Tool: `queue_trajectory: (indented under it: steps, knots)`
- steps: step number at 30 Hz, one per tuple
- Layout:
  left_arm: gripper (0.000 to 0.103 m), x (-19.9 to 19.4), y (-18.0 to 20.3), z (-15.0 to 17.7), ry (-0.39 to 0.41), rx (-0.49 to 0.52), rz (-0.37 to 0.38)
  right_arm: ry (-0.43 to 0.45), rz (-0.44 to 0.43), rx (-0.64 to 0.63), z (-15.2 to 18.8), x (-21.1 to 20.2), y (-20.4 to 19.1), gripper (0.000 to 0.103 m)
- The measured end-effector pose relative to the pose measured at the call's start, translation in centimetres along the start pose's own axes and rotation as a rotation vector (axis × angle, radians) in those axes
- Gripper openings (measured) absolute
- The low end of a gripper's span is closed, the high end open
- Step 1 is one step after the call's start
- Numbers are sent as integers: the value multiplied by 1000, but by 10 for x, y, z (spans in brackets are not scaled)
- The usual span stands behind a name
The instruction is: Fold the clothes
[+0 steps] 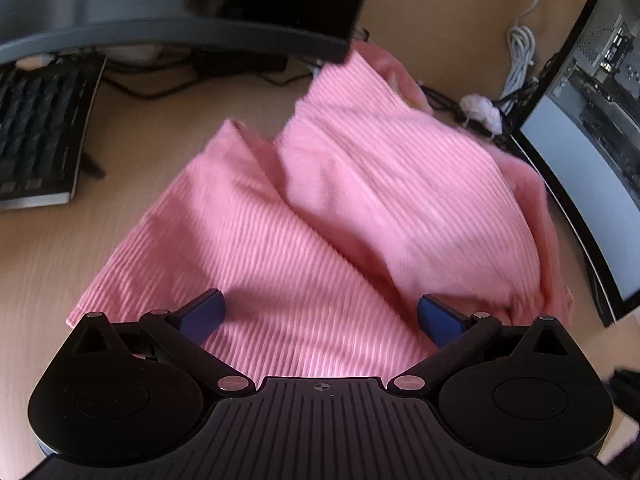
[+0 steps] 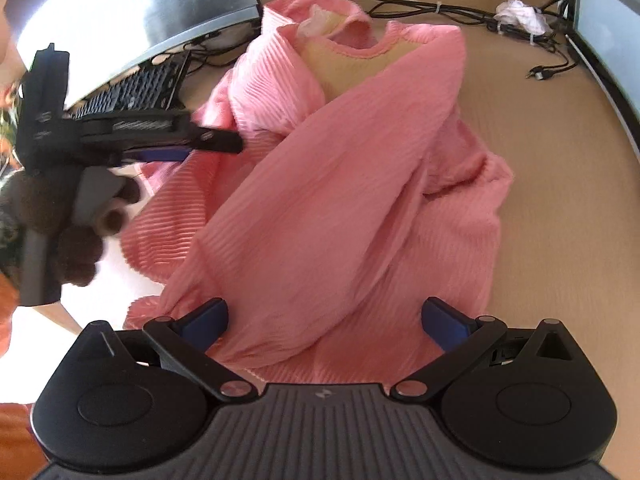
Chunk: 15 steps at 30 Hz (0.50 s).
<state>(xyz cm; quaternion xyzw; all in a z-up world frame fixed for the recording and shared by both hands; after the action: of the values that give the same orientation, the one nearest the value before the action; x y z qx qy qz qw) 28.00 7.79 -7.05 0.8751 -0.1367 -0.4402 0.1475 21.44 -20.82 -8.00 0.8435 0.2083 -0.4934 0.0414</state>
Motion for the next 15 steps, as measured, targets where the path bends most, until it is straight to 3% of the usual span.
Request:
queue_trajectory:
  steps: [4,8,10,12,15]
  knots:
    - [103,-18,20,36,-41,-58,35,6,87,-42,6,-12,29,103]
    - [103,-33,48,69,-116,-88,99,144,175,-86,1,-40,35,103]
    - [103,-40,52,76,-141,-126,122,253,205,-109,-6,-59,31,103]
    - [103,-49,53,72,-101,-119,82,339,194,-120,-15,-73,23,103]
    - [103,-63,57,59,-12,27,-93,388,114,-150,-34,-69,3,103]
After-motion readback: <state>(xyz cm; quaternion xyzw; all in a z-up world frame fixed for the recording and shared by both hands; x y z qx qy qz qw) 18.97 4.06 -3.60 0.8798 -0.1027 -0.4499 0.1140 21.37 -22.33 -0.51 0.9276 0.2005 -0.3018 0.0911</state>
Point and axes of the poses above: each gripper's, at about its wrist camera, not at the fingertips, and x roughly the way its jaws point, y to its right, z to its underside, the point moved 1 cm from there along x, roughly the way its jaws point, and after that the axes turned 8 degrees about z, right-handed, at the moved point
